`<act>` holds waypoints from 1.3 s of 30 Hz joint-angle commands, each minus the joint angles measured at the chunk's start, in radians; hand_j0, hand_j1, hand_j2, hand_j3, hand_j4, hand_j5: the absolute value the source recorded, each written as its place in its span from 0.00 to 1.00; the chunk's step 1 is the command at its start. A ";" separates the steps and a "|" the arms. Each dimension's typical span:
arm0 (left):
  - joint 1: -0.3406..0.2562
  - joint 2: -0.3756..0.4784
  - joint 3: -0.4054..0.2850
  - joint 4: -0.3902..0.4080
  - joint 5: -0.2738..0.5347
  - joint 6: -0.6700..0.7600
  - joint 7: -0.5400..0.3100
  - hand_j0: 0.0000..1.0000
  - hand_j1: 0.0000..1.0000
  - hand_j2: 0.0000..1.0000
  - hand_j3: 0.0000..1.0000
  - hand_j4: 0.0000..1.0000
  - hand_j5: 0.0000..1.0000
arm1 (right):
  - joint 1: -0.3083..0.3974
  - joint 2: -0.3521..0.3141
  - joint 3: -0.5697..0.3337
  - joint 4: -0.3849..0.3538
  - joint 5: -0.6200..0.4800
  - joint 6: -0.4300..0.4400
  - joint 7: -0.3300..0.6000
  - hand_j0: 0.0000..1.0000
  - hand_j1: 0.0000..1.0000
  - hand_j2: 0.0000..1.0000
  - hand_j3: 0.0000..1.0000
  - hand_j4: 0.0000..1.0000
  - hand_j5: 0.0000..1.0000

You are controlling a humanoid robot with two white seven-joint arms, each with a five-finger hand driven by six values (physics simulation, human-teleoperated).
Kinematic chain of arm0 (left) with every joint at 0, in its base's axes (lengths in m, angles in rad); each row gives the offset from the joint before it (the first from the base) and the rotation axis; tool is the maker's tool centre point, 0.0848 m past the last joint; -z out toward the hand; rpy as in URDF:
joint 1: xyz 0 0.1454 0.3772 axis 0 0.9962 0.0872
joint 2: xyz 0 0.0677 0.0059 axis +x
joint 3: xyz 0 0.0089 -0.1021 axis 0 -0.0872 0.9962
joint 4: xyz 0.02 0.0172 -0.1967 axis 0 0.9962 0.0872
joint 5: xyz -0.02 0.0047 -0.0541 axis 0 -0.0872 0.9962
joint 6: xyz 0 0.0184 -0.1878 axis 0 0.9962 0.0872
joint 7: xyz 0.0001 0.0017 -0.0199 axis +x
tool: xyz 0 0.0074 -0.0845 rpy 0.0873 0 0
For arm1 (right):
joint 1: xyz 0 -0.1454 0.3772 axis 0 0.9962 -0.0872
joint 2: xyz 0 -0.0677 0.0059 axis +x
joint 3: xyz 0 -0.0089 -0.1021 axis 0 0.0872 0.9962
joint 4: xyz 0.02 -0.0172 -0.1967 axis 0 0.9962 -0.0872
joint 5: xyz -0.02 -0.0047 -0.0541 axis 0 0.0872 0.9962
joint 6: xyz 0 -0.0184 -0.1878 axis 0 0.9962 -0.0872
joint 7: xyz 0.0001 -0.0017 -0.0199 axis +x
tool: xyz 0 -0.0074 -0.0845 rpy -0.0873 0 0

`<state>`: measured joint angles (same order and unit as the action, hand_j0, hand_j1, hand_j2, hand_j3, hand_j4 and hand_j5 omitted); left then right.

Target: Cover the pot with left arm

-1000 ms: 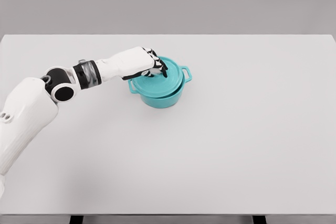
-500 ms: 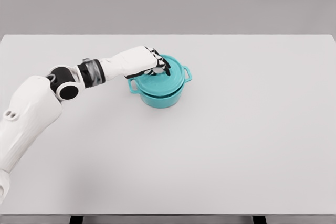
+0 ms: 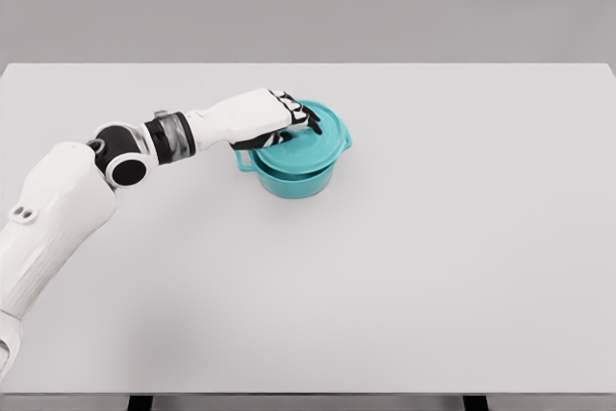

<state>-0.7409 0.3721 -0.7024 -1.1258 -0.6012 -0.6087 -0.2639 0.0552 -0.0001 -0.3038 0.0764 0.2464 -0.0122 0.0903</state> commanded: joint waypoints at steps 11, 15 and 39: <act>0.000 0.008 0.001 -0.009 0.006 -0.002 -0.005 0.77 0.77 0.77 0.77 0.77 0.77 | 0.000 0.000 0.000 0.000 -0.001 0.000 0.000 1.00 1.00 1.00 1.00 1.00 1.00; 0.000 0.010 0.003 -0.011 0.006 -0.002 -0.005 0.77 0.77 0.77 0.77 0.77 0.77 | 0.000 0.000 0.000 0.000 0.001 0.000 0.000 1.00 1.00 1.00 1.00 1.00 1.00; -0.002 0.010 0.007 -0.014 0.006 -0.002 -0.005 0.73 0.73 0.73 0.73 0.73 0.73 | 0.000 0.000 0.000 0.000 -0.001 0.000 0.000 1.00 1.00 1.00 1.00 1.00 1.00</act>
<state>-0.7424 0.3816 -0.6967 -1.1390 -0.6006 -0.6121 -0.2687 0.0552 -0.0001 -0.3038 0.0763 0.2465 -0.0122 0.0904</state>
